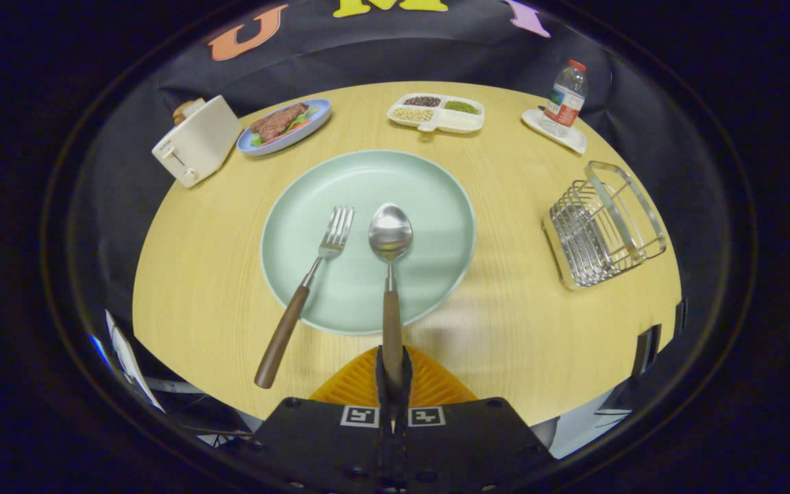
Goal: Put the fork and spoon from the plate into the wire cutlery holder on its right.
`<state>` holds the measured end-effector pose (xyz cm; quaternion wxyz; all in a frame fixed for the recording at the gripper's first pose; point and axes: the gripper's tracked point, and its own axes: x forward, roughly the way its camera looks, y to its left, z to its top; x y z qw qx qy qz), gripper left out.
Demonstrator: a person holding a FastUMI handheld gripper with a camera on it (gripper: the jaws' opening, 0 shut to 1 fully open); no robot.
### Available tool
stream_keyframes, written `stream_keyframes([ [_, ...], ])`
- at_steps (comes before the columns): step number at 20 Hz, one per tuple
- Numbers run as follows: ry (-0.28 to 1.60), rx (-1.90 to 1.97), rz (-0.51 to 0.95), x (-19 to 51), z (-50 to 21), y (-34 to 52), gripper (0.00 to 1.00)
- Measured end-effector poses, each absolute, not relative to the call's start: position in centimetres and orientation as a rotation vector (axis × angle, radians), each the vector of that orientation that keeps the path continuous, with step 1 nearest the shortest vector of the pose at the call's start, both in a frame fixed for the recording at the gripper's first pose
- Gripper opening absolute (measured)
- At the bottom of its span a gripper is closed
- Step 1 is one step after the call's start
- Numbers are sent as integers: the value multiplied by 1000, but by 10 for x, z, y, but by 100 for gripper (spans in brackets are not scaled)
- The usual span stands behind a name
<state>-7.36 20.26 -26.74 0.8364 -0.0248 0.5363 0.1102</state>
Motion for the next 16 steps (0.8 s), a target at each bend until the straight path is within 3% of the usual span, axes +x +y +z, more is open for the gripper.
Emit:
stream_keyframes([
  [6,1101,-8,246,-77,-231,184,0],
  [16,1011,72,173,-65,-147,75,0],
])
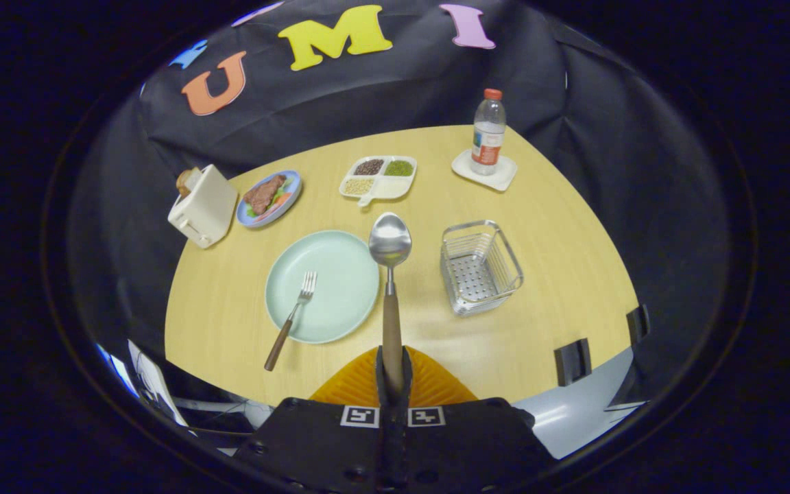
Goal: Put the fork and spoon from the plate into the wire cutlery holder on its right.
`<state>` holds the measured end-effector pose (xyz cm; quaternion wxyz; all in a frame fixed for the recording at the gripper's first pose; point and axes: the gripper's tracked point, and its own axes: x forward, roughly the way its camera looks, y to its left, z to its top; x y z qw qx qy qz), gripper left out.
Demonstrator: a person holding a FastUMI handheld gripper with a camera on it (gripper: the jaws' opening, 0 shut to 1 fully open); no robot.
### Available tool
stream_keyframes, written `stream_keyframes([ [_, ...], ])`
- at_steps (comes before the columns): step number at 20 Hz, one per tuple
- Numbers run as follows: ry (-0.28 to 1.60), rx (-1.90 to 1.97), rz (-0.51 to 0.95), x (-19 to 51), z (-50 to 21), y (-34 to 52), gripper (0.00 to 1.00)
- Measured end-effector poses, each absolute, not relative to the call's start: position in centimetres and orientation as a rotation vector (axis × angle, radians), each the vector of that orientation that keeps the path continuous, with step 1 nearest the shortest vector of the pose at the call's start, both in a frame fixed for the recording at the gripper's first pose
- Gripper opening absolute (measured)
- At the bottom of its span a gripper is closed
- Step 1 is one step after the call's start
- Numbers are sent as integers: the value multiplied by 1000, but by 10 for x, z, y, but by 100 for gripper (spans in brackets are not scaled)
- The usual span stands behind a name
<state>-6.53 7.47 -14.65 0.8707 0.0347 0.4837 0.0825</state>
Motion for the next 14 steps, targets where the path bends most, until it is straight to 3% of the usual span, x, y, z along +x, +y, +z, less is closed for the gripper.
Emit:
stream_keyframes([
  [6,1080,69,121,-54,-151,17,0],
  [14,1210,77,133,-57,-173,10,0],
])
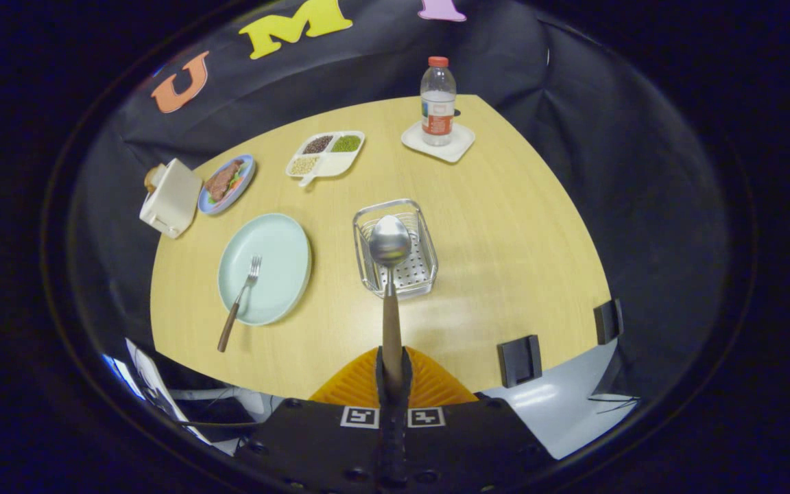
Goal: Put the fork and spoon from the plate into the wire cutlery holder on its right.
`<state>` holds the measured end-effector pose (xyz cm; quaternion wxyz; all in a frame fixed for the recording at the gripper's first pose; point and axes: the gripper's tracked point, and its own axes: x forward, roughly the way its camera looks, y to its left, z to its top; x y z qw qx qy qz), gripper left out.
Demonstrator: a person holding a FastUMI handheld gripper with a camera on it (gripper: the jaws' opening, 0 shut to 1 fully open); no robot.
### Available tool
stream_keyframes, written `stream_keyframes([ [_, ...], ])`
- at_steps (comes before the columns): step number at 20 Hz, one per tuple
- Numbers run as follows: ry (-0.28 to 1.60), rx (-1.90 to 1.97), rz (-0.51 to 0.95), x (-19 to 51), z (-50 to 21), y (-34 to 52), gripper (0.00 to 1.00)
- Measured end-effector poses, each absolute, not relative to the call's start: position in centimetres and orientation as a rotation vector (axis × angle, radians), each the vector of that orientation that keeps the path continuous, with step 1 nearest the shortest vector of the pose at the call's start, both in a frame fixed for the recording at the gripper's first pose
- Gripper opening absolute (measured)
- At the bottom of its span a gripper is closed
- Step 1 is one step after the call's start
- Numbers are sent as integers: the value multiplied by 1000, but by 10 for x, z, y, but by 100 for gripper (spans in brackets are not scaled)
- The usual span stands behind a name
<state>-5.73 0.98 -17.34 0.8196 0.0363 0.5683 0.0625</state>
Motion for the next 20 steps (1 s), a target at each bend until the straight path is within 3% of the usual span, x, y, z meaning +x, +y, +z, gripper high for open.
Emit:
stream_keyframes([
  [10,1178,113,94,-38,-162,14,6],
  [11,1164,111,89,-36,-159,14,12],
  [13,1145,118,88,-30,-151,14,14],
  [20,1087,134,95,-30,-136,27,82],
])
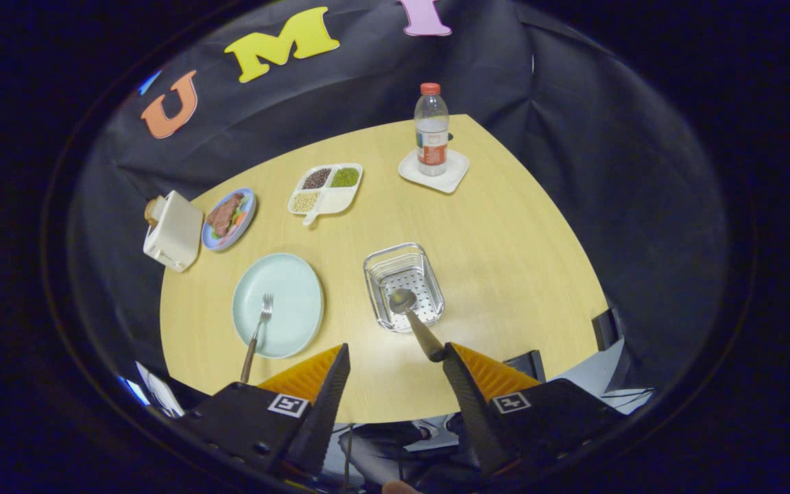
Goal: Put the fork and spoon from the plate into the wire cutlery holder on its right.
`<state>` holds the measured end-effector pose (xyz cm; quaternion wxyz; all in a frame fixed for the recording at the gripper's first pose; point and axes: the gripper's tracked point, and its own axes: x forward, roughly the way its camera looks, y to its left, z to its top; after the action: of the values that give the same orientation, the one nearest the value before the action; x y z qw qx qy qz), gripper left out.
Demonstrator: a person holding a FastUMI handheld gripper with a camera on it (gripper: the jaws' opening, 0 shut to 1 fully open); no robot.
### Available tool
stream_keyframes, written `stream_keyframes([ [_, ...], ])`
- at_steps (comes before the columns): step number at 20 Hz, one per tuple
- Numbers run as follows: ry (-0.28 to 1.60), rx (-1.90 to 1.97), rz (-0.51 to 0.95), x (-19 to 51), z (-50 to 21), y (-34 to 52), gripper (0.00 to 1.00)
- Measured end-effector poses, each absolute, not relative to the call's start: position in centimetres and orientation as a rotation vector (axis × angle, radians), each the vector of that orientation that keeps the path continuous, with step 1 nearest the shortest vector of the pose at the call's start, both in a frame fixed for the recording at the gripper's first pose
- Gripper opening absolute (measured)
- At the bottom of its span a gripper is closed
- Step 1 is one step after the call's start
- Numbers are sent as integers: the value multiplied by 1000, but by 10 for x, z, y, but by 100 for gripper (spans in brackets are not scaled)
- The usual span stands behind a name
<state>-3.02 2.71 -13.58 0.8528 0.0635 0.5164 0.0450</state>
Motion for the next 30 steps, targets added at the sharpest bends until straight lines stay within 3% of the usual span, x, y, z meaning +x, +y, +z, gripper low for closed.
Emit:
stream_keyframes([
  [1,1081,132,95,-32,-133,29,88],
  [3,1058,130,99,-36,-124,39,90],
  [13,1011,95,177,-70,-105,121,90],
  [30,1173,30,262,-118,-216,263,90],
])
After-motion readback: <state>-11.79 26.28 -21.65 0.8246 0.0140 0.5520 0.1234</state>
